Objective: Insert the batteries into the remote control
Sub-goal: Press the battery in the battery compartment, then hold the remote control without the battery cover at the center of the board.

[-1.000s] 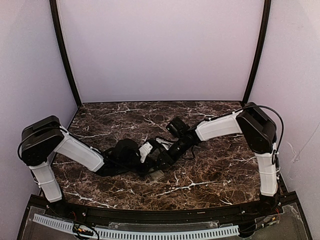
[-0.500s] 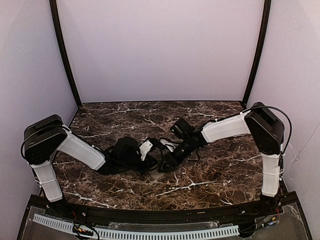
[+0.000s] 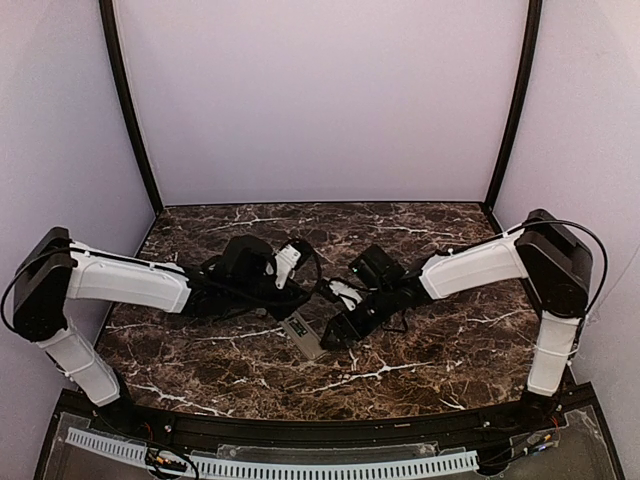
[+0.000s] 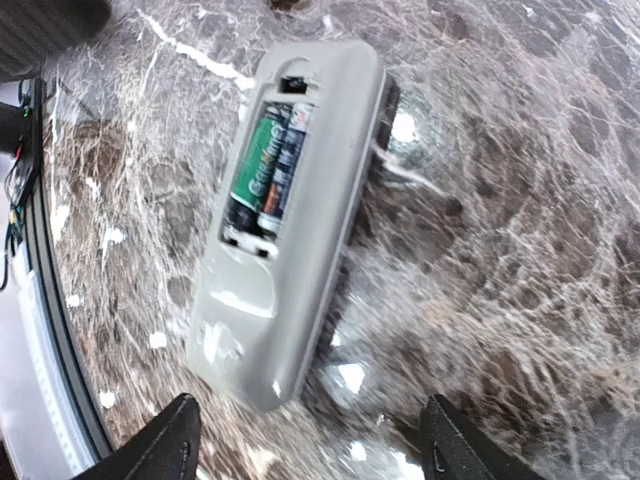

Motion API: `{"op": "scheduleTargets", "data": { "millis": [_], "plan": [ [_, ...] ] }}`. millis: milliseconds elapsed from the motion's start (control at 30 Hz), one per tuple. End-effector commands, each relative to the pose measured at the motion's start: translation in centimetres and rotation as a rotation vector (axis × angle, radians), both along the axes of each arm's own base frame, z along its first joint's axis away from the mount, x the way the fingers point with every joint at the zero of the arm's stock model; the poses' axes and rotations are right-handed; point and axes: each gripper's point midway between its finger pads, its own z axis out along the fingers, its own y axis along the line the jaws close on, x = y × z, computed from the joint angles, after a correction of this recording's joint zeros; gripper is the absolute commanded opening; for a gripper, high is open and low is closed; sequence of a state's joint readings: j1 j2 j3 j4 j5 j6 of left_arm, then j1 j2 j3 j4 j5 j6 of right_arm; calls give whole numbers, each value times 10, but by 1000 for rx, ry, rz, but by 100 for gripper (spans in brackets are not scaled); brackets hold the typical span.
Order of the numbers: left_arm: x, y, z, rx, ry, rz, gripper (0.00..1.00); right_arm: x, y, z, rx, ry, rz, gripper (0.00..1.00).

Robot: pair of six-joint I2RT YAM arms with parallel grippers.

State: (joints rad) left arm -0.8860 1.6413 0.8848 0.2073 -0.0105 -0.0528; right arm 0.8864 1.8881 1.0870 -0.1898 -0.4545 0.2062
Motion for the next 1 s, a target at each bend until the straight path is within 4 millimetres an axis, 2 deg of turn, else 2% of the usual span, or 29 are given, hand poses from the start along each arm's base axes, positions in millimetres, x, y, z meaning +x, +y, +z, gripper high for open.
{"op": "scheduleTargets", "data": {
  "millis": [0,100,367,500,667,833,967],
  "plan": [
    [-6,39,10,52,19,112,38,1,8,-14,-45,-91,-55,75],
    [-16,56,7,59,48,141,39,0,14,-19,-60,-140,-45,76],
    [-43,72,-12,36,146,140,38,-12,19,-30,-89,-231,-6,73],
    [-49,72,-20,3,165,134,37,-21,25,-34,-81,-287,-3,72],
    [-55,75,-35,11,175,117,36,-22,18,-42,-85,-329,-32,70],
    [-61,70,-35,-66,140,70,34,-26,8,-59,-94,-347,-46,65],
    [-62,65,-40,-50,107,33,33,-30,11,-62,-91,-365,-37,61]
  ]
}}
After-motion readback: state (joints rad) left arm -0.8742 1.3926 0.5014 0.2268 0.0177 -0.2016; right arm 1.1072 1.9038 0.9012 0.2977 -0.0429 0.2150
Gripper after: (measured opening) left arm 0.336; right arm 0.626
